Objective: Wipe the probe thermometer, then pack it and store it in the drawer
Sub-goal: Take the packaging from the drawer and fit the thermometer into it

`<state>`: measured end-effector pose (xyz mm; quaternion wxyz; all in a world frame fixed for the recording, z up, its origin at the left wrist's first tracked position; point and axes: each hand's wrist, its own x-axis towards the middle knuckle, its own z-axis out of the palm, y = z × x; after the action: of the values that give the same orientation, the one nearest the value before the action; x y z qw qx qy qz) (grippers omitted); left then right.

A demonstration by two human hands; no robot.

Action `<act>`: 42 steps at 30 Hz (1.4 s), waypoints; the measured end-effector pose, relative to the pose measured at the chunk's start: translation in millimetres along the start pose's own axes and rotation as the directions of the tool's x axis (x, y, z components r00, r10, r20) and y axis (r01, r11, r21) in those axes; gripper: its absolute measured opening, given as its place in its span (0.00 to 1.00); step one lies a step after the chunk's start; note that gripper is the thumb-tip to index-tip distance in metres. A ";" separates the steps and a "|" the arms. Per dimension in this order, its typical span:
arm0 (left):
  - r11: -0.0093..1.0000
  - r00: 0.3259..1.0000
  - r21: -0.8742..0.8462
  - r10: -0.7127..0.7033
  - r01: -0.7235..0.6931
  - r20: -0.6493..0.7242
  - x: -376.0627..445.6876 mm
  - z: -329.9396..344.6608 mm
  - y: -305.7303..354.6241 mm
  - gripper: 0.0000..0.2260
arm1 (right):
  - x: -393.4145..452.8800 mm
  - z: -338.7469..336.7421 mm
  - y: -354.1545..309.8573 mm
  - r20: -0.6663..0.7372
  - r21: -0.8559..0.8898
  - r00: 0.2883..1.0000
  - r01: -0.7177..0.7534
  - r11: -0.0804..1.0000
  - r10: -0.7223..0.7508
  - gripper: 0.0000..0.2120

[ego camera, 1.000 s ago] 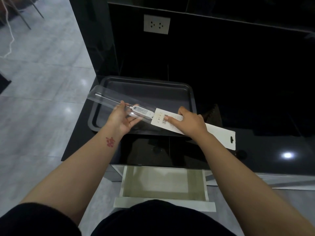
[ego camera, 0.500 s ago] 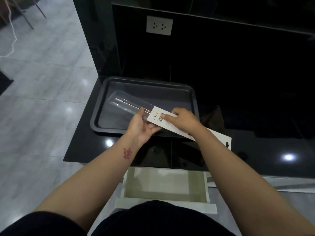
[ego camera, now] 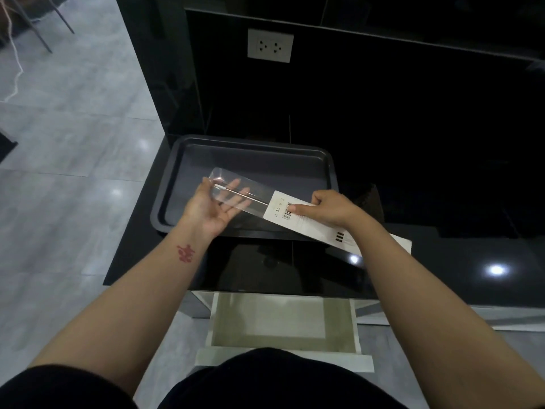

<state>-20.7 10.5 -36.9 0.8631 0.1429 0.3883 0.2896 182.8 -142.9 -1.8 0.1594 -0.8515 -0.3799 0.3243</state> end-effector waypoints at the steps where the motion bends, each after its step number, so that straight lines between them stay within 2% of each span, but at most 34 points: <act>1: 1.000 1.000 -0.008 -0.013 0.013 -0.003 -1.3 0.9 -3.2 0.14 | -0.4 1.7 -2.4 0.004 -0.045 1.000 -0.002 0.999 0.003 0.29; 5: 0.999 0.999 0.005 -0.041 0.041 -0.018 -4.2 2.6 -11.3 0.14 | 1.5 9.5 -12.3 0.027 -0.169 1.000 0.016 0.986 -0.012 0.31; 12: 0.998 0.998 0.007 -0.058 0.058 -0.011 -8.1 6.8 -12.8 0.13 | 7.5 13.9 -19.0 0.011 -0.103 0.998 0.064 0.993 -0.063 0.30; 14: 0.998 0.998 0.043 -0.055 0.055 0.005 -10.1 9.6 -16.9 0.13 | 6.9 15.2 -25.6 -0.015 -0.116 0.998 0.052 0.992 -0.054 0.30; 16: 0.992 0.998 0.116 -0.044 0.040 0.035 -12.0 10.5 -20.7 0.14 | 4.3 16.6 -33.1 -0.042 -0.199 0.999 0.023 0.980 -0.032 0.31; 19: 0.976 0.999 0.218 -0.006 -0.004 0.044 -15.6 12.2 -26.7 0.07 | 1.4 21.2 -40.6 -0.079 -0.314 0.997 -0.024 0.949 -0.001 0.34; 24: 0.965 0.999 0.262 0.027 -0.032 0.021 -15.3 11.0 -32.2 0.18 | -0.4 28.5 -46.2 -0.146 -0.377 0.989 -0.057 0.924 0.001 0.37; 29: 0.943 0.995 0.319 0.094 -0.098 0.029 -12.9 14.2 -32.3 0.16 | 1.8 25.9 -40.8 -0.102 -0.312 0.994 -0.005 0.950 -0.028 0.34; 33: 0.946 0.993 0.303 0.118 -0.112 -0.004 -11.5 14.0 -26.1 0.19 | 2.0 12.2 -28.3 0.097 -0.098 0.992 0.084 0.992 -0.075 0.24; 36: 0.945 0.993 0.308 0.118 -0.110 -0.010 -13.4 14.6 -21.5 0.17 | 2.7 1.3 -11.9 0.226 -0.025 0.971 0.089 0.996 -0.081 0.17; 37: 0.946 0.995 0.310 0.098 -0.093 0.000 -14.8 14.7 -18.5 0.16 | 3.1 -0.3 -7.1 0.233 -0.005 0.970 0.074 0.997 -0.071 0.17; 40: 0.971 1.000 0.240 0.008 -0.004 -0.017 -15.8 13.5 -9.1 0.24 | 3.3 -1.7 -3.3 0.218 0.032 0.975 0.042 0.999 -0.048 0.21; 42: 0.972 1.000 0.236 -0.010 0.016 -0.029 -14.3 12.5 -8.6 0.25 | 2.4 -0.9 -8.2 0.195 0.010 0.980 0.043 0.999 -0.044 0.23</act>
<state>-15.5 -5.2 -24.4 0.8365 0.2380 0.4327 0.2376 180.2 -135.7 2.1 0.1310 -0.8068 -0.4112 0.4036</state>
